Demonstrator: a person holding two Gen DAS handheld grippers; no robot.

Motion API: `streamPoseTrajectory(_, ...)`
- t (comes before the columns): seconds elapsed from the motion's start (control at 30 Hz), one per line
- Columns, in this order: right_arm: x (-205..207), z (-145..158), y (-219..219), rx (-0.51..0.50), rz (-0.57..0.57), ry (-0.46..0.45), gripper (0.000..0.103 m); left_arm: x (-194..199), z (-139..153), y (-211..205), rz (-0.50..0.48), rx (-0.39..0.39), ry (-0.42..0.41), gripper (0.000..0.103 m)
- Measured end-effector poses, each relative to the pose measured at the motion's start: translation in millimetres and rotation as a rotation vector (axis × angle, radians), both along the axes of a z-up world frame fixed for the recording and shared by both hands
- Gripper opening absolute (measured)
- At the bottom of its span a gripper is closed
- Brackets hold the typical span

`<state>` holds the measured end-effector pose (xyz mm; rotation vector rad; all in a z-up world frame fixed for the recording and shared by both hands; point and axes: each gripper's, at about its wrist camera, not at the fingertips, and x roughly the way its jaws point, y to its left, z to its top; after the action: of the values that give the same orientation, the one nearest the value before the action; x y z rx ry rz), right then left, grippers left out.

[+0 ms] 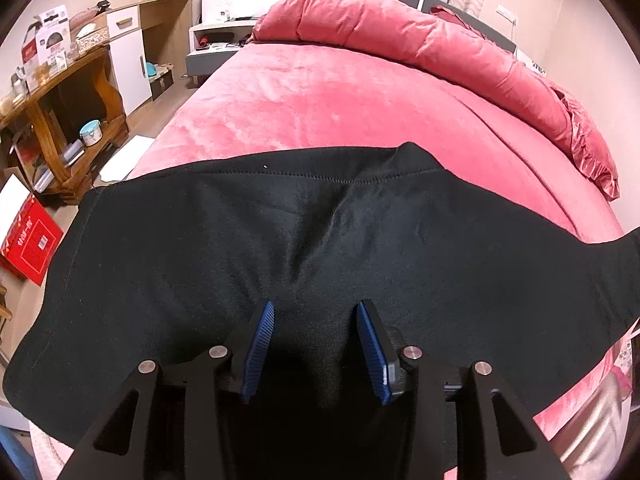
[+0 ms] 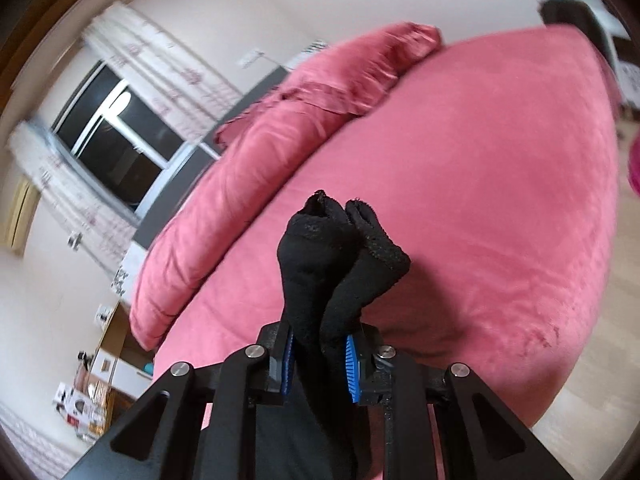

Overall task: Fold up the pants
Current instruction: 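Grasp the trousers' leg hems with the right tool and lift them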

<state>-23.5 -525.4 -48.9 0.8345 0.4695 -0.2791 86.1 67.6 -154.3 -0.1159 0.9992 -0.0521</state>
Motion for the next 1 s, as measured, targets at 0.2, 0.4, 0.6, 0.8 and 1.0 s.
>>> streamPoseTrajectory(0.2, 5, 38, 51, -0.088, 0.098, -0.058, 0.021, -2, 4, 2, 0.024, 0.035, -0.007, 0.044)
streamPoseTrajectory(0.4, 17, 65, 122, -0.228, 0.269, -0.096, 0.021, -2, 4, 6, 0.057, 0.047, 0.005, 0.045)
streamPoseTrajectory(0.6, 36, 70, 200, -0.319, 0.474, -0.116, 0.021, -3, 2, 12, 0.075, 0.041, 0.012, 0.049)
streamPoseTrajectory(0.8, 56, 57, 252, -0.328, 0.608, -0.111, 0.021, -4, 1, 15, 0.080, 0.031, 0.015, 0.049)
streamPoseTrajectory(1.0, 76, 30, 297, -0.325, 0.728, -0.071, 0.021, -5, 0, 16, 0.078, 0.033, 0.015, 0.049)
